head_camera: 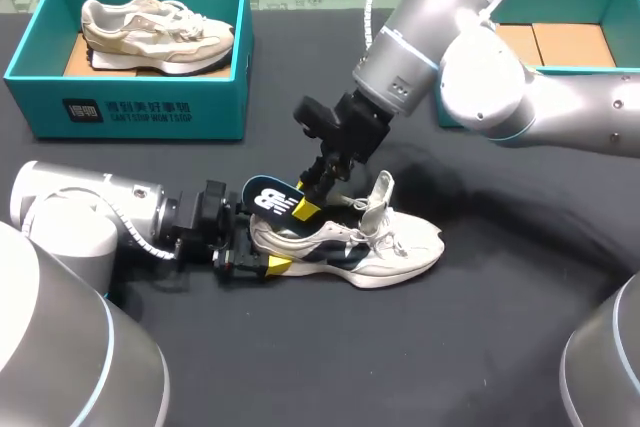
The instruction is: Take the shoe out of the shoebox, open the shoe tongue, remove and reinsert the insole, then place the shoe into the shoebox
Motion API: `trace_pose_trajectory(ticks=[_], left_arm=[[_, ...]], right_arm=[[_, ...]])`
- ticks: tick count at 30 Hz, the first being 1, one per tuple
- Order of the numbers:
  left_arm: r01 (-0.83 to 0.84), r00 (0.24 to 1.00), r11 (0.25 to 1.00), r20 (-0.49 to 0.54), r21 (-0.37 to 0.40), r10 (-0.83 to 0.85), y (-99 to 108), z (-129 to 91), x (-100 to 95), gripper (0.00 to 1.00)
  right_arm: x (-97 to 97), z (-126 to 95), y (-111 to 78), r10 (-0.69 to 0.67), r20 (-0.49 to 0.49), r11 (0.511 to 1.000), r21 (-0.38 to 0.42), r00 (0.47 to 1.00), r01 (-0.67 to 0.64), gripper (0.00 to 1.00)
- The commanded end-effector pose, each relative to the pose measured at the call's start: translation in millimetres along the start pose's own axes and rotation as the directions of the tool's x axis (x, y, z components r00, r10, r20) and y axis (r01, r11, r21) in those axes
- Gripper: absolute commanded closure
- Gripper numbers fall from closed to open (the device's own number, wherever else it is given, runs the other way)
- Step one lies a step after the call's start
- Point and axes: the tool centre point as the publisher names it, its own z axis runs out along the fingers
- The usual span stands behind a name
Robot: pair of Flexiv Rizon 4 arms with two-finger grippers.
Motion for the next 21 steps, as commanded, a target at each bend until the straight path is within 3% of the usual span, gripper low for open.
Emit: trace_pose_trajectory(ticks=[1,15,21], left_arm=[[0.0,1.0,1.0,0.001,-0.001,0.0,1.9,1.0,-1.3,1.0],[0.0,1.0,1.0,0.001,-0.001,0.0,1.9,1.0,-1.3,1.0],[0.0,1.0,1.0,0.001,-0.001,0.0,1.9,1.0,-1.3,1.0]], right_arm=[[6.0,5.4,-2.1,0.01,0.01,1.0,-0.009,1.0,-0.01,0.55],[9.7,-0.1,1.4,0.009,0.022,1.0,-0.013,1.0,-0.009,0.65],[7.7,-3.0,3.3,0.005,0.018,1.0,-0.01,1.0,-0.004,0.74]])
